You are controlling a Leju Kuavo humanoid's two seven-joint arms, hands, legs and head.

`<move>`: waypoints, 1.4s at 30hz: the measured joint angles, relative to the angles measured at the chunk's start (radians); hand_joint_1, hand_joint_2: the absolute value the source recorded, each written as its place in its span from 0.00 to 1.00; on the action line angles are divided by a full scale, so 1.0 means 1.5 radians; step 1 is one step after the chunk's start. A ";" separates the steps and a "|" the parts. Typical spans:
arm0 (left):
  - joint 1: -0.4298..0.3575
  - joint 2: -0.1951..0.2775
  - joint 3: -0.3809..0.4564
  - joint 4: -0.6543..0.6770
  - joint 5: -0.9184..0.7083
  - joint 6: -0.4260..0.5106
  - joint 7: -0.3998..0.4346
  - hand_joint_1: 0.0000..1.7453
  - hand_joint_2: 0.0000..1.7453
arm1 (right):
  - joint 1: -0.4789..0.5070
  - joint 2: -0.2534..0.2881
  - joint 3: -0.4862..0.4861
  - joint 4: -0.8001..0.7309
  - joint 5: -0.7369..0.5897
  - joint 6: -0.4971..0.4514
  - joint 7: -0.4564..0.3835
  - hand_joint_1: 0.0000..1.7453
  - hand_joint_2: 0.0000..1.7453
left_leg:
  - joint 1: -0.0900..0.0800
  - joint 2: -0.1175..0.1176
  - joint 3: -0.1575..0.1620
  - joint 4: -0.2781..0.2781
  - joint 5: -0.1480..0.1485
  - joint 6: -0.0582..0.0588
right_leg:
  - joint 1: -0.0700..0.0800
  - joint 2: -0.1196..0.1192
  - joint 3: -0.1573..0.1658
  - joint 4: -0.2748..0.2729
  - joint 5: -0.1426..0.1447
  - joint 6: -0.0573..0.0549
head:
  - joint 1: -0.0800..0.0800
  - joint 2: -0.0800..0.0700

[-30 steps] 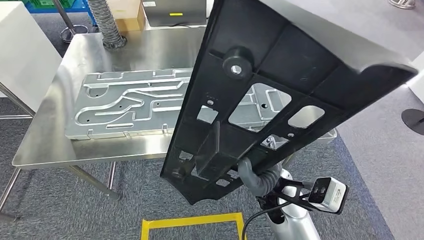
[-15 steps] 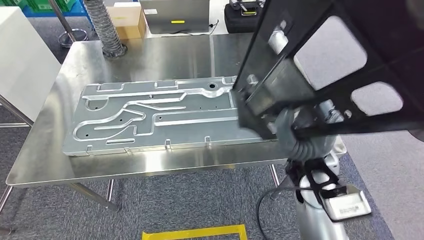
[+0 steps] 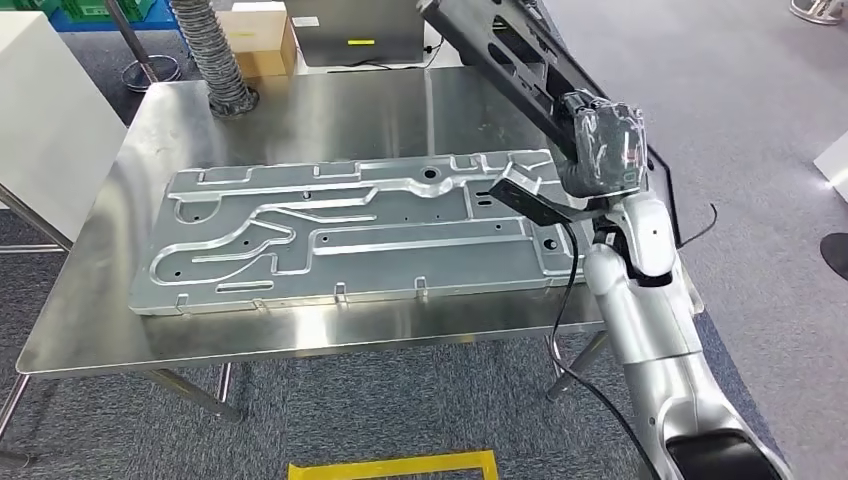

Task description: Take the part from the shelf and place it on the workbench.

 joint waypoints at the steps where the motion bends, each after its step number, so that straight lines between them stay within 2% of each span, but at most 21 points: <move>1: -0.001 0.000 0.000 0.000 -0.005 -0.003 0.000 0.00 0.00 | -0.021 -0.005 0.006 0.044 0.033 0.009 0.021 1.00 1.00 | 0.000 0.001 -0.004 0.008 -0.006 -0.003 | -0.002 -0.001 0.001 -0.003 0.002 -0.003 | 0.000 0.000; 3: -0.002 0.000 0.000 0.000 -0.013 -0.005 0.000 0.00 0.00 | -0.063 -0.011 0.019 0.124 0.084 0.018 0.047 1.00 1.00 | 0.002 0.002 -0.029 0.064 -0.039 -0.009 | -0.005 -0.004 0.004 -0.008 0.005 -0.008 | 0.000 0.000; 5: -0.004 0.000 0.000 0.000 -0.019 -0.006 0.002 0.00 0.00 | -0.101 -0.014 0.033 0.200 0.121 0.018 0.060 1.00 1.00 | 0.004 0.003 -0.071 0.154 -0.076 -0.014 | -0.005 -0.004 0.004 -0.008 0.005 -0.009 | 0.000 0.000; 6: -0.004 0.000 0.000 0.000 -0.022 -0.006 0.004 0.00 0.00 | -0.118 -0.014 0.042 0.236 0.139 0.018 0.065 1.00 1.00 | 0.005 0.003 -0.085 0.182 -0.082 -0.016 | -0.005 -0.004 0.005 -0.007 0.004 -0.010 | 0.000 0.000; 7: -0.006 0.000 0.000 0.000 -0.024 -0.006 0.005 0.00 0.00 | -0.132 -0.014 0.051 0.270 0.157 0.017 0.069 1.00 1.00 | 0.006 0.003 -0.089 0.186 -0.074 -0.017 | -0.005 -0.004 0.006 -0.007 0.003 -0.009 | 0.000 0.000; 8: -0.007 0.000 0.000 0.000 -0.026 -0.006 0.006 0.00 0.00 | -0.145 -0.013 0.060 0.298 0.173 0.016 0.073 1.00 1.00 | 0.007 0.004 -0.079 0.162 -0.055 -0.017 | -0.005 -0.004 0.007 -0.006 0.001 -0.008 | 0.000 0.000; 10: -0.011 0.000 0.000 0.000 -0.030 -0.008 0.008 0.00 0.00 | -0.169 -0.007 0.078 0.347 0.200 0.009 0.076 1.00 1.00 | 0.007 0.004 -0.035 0.072 -0.010 -0.015 | -0.004 -0.003 0.010 -0.003 -0.004 -0.005 | 0.000 0.000; 12: -0.016 0.001 0.000 0.000 -0.035 -0.009 0.010 0.00 0.00 | -0.191 0.002 0.098 0.391 0.219 -0.007 0.077 1.00 1.00 | 0.006 0.004 -0.007 0.011 0.006 -0.010 | -0.002 -0.002 0.009 0.000 -0.007 0.001 | 0.000 0.000; 15: -0.021 0.001 0.000 -0.001 -0.040 -0.009 0.012 0.00 0.00 | -0.206 0.016 0.124 0.443 0.229 -0.036 0.077 1.00 1.00 | 0.006 0.004 -0.003 0.000 0.003 0.001 | -0.002 -0.002 0.007 0.000 -0.010 0.011 | 0.000 0.000; 17: -0.025 0.002 0.000 -0.001 -0.042 -0.009 0.013 0.00 0.00 | -0.208 0.025 0.138 0.469 0.229 -0.053 0.073 1.00 1.00 | 0.008 0.003 0.002 -0.006 0.004 0.009 | -0.003 -0.002 -0.001 0.024 -0.026 0.017 | 0.000 0.000; 20: -0.029 0.002 0.000 -0.001 -0.045 -0.007 0.014 0.00 0.00 | -0.209 0.036 0.158 0.507 0.229 -0.072 0.062 1.00 1.00 | 0.009 0.002 0.005 -0.008 0.003 0.015 | -0.006 -0.002 -0.065 0.148 -0.079 0.024 | 0.000 0.000; 21: -0.029 0.002 0.000 -0.001 -0.045 -0.006 0.013 0.00 0.00 | -0.208 0.040 0.164 0.519 0.229 -0.075 0.056 1.00 1.00 | 0.009 0.002 0.005 -0.008 0.003 0.016 | -0.006 -0.002 -0.086 0.182 -0.087 0.025 | 0.000 0.000; 22: -0.028 0.002 0.000 -0.001 -0.046 -0.004 0.013 0.00 0.00 | -0.207 0.045 0.170 0.530 0.229 -0.078 0.048 1.00 1.00 | 0.009 0.002 0.006 -0.007 0.002 0.016 | -0.006 -0.002 -0.096 0.193 -0.081 0.025 | 0.000 0.000; 23: -0.028 0.003 0.000 -0.001 -0.047 -0.003 0.011 0.00 0.00 | -0.205 0.050 0.174 0.539 0.228 -0.082 0.038 1.00 1.00 | 0.009 0.002 0.006 -0.007 0.001 0.014 | -0.006 -0.002 -0.093 0.175 -0.062 0.024 | 0.000 0.000; 25: -0.028 0.003 0.000 -0.001 -0.050 -0.002 0.008 0.00 0.00 | -0.204 0.062 0.178 0.551 0.225 -0.090 0.010 1.00 1.00 | 0.008 0.002 0.008 -0.005 -0.003 0.010 | -0.005 -0.002 -0.057 0.085 -0.010 0.018 | 0.000 0.000; 27: -0.029 0.003 0.000 -0.001 -0.054 -0.001 0.005 0.00 0.00 | -0.203 0.075 0.182 0.562 0.217 -0.096 -0.031 1.00 1.00 | 0.007 0.002 0.009 -0.002 -0.006 0.004 | -0.002 -0.002 -0.028 0.017 0.016 0.012 | 0.000 0.000; 29: -0.029 0.004 0.000 -0.001 -0.059 0.001 0.003 0.00 0.00 | -0.196 0.087 0.184 0.570 0.208 -0.099 -0.070 1.00 1.00 | 0.005 0.003 0.009 -0.002 -0.007 -0.002 | 0.002 -0.001 -0.023 0.005 0.016 0.006 | 0.000 0.000; 32: -0.030 0.004 -0.001 -0.001 -0.069 0.004 0.002 0.00 0.00 | -0.182 0.101 0.184 0.580 0.186 -0.104 -0.119 1.00 1.00 | 0.006 0.004 0.003 0.013 -0.021 -0.012 | -0.002 -0.003 -0.019 -0.001 0.019 -0.006 | 0.000 0.000; 36: -0.032 0.006 -0.003 -0.001 -0.082 0.013 0.004 0.00 0.00 | -0.156 0.113 0.184 0.592 0.165 -0.124 -0.173 1.00 1.00 | 0.007 0.004 -0.065 0.168 -0.095 -0.020 | -0.002 -0.004 -0.017 -0.003 0.019 -0.015 | 0.000 0.000; 38: -0.032 0.006 -0.003 -0.001 -0.085 0.015 0.006 0.00 0.00 | -0.147 0.116 0.184 0.595 0.161 -0.129 -0.185 1.00 1.00 | 0.007 0.004 -0.083 0.204 -0.105 -0.022 | -0.001 -0.004 -0.017 -0.002 0.018 -0.015 | 0.000 0.000; 42: -0.039 0.009 -0.004 -0.001 -0.096 0.031 0.010 0.00 0.00 | -0.117 0.139 0.184 0.603 0.139 -0.146 -0.248 1.00 1.00 | 0.008 0.005 0.001 0.020 -0.012 -0.015 | 0.001 0.002 -0.016 0.005 0.012 -0.008 | 0.000 0.000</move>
